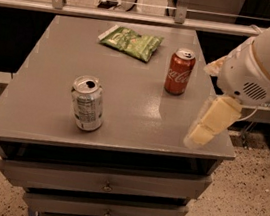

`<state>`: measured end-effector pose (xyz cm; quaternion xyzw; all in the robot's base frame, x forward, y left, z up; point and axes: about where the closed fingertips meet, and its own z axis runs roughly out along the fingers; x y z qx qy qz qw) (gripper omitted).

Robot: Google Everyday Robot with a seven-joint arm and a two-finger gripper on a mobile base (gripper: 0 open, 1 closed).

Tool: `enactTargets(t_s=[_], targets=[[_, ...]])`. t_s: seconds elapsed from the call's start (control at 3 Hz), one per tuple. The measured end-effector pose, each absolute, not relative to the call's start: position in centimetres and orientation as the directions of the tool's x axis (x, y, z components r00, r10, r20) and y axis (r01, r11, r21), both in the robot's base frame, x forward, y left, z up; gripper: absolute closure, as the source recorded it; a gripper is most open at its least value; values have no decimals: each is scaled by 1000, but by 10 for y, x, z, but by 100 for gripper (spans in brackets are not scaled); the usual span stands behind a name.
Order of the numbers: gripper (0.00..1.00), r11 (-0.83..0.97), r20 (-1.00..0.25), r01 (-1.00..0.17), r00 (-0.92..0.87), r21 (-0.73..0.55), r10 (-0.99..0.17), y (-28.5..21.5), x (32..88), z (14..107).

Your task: Knock 7up can over

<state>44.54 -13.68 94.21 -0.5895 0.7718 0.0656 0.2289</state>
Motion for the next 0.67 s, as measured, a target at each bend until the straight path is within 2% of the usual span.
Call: enactTargets(t_s=[0.33,0.67], targets=[[0,291,-593,-952,-182,-93,-785,-84,452,904],[0,281,-677,-957,-163,-68,-718,-53,460,883]])
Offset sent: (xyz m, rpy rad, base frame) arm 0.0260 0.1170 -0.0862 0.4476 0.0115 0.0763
